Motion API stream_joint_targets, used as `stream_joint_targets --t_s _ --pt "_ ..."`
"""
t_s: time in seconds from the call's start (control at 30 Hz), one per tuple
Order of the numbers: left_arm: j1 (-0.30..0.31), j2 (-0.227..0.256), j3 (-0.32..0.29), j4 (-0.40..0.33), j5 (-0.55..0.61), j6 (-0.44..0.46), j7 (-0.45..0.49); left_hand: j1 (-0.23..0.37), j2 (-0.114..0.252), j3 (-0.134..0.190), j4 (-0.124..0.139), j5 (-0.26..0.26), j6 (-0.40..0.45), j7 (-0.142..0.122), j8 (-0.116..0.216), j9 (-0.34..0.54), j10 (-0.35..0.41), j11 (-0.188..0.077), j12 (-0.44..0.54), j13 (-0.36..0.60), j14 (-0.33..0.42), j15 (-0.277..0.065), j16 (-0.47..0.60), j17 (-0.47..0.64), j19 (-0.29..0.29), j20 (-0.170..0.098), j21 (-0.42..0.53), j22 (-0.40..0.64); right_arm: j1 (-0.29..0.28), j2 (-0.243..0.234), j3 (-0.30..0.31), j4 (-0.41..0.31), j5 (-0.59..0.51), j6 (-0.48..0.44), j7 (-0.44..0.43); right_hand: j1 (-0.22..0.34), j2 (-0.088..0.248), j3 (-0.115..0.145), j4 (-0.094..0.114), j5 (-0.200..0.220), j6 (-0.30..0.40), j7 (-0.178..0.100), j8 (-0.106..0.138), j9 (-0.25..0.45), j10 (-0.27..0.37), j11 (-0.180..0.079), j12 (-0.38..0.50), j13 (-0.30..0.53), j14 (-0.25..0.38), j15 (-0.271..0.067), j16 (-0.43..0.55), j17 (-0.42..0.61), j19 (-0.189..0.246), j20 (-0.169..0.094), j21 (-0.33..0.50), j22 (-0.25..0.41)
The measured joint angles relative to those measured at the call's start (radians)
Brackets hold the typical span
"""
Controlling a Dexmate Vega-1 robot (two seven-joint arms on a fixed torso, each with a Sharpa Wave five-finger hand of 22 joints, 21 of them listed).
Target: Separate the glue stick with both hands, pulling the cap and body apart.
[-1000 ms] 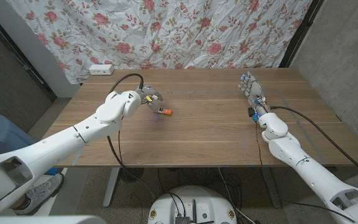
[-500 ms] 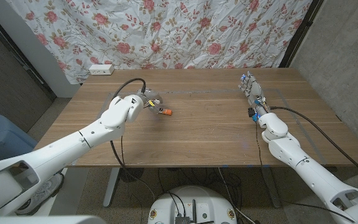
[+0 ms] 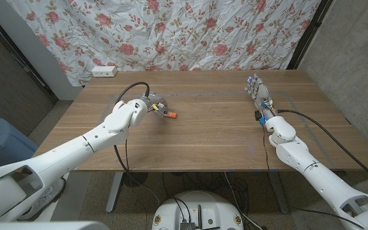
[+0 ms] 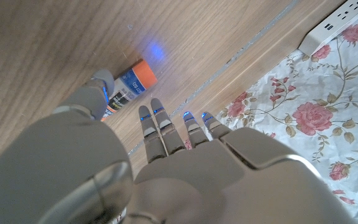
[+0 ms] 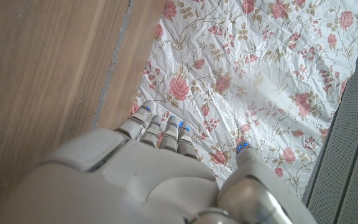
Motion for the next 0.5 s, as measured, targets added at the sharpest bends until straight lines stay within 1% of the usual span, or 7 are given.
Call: stream_joint_targets --t_s 0.07,0.13,0.23,0.33,0.4,0.43,0.5 --pt "0.000 -0.001 0.000 0.005 -0.006 -0.004 0.005 0.004 -0.004 0.000 0.000 0.000 0.006 -0.002 0.000 0.000 0.008 0.000 0.000 0.000 0.001 -0.001 0.000 0.000 0.004 -0.004 0.000 0.000 0.000 0.000 0.000 0.000 0.000 0.000 0.000 0.000 0.000 0.001 -0.001 0.000 0.000 0.000 0.000 0.000 0.000 0.000 0.000 0.000 0.000 0.000 0.000 0.000 0.000 0.000 0.000 0.000" --pt "-0.001 -0.004 0.001 0.014 -0.015 -0.010 0.013 0.008 0.000 -0.003 -0.003 0.000 0.012 0.001 0.004 0.000 0.013 -0.002 0.000 0.000 0.009 0.001 0.000 0.000 0.007 -0.007 0.000 0.000 0.000 0.000 0.000 0.000 0.000 -0.001 0.000 0.000 0.000 0.001 -0.001 0.000 0.000 0.000 0.004 0.000 0.000 0.000 0.000 0.000 0.000 0.000 0.000 0.000 0.000 0.000 0.000 0.000" --pt "-0.003 -0.008 0.005 0.024 -0.022 -0.016 0.022 0.012 0.004 -0.006 0.000 0.000 0.027 0.001 0.004 0.000 0.024 -0.002 0.000 0.000 0.016 0.001 0.000 0.000 0.008 -0.007 0.000 0.000 0.000 0.000 0.000 0.000 0.000 -0.001 -0.001 0.000 0.000 0.001 -0.001 0.000 0.000 0.000 0.004 0.000 0.000 0.000 0.000 0.000 0.000 0.000 0.006 0.000 0.000 0.000 0.000 0.000" --pt "-0.007 -0.011 0.009 0.034 -0.028 -0.022 0.032 0.022 0.004 -0.011 -0.003 0.000 0.052 -0.002 0.008 0.000 0.044 -0.003 0.000 0.000 0.031 0.000 0.000 0.000 0.019 -0.011 0.000 0.000 0.000 0.001 -0.001 0.000 -0.001 -0.001 -0.002 0.000 0.000 0.001 -0.001 0.000 0.004 -0.004 0.004 0.000 0.000 0.000 0.000 0.000 0.000 0.000 0.007 0.000 0.000 0.000 0.000 0.000" --pt "-0.009 -0.013 0.012 0.039 -0.030 -0.024 0.039 0.032 0.007 -0.015 0.001 0.000 0.068 -0.005 0.008 0.000 0.056 -0.006 0.000 0.000 0.046 0.000 0.000 0.000 0.031 -0.016 0.000 0.000 0.001 0.002 -0.001 0.001 -0.001 -0.001 -0.002 0.000 0.000 0.001 -0.001 0.000 0.004 -0.004 0.004 0.000 0.000 0.000 0.000 0.000 0.000 0.000 0.007 0.000 0.000 0.000 0.004 0.000" --pt "-0.010 -0.015 0.015 0.045 -0.032 -0.027 0.047 0.033 0.007 -0.018 -0.002 0.000 0.076 -0.004 0.008 0.000 0.064 -0.005 0.000 0.000 0.052 -0.001 0.000 0.000 0.034 -0.020 0.000 0.000 0.001 0.002 -0.001 0.002 -0.001 -0.001 -0.003 0.000 0.000 0.001 -0.001 0.000 0.004 -0.004 0.004 0.000 0.000 0.000 0.000 0.000 0.000 0.000 0.007 0.000 0.000 0.000 0.004 0.000" --pt "-0.011 -0.016 0.016 0.048 -0.033 -0.029 0.053 0.043 0.009 -0.023 0.001 0.000 0.094 -0.008 0.008 0.000 0.078 -0.003 -0.001 0.000 0.062 -0.002 0.000 0.000 0.044 -0.016 0.000 0.000 0.001 0.003 -0.001 0.003 -0.001 -0.001 -0.003 0.000 0.000 0.001 -0.001 0.000 0.004 -0.004 0.004 0.000 0.000 0.000 0.000 0.000 0.000 0.000 0.007 0.000 0.000 0.000 0.004 0.000"
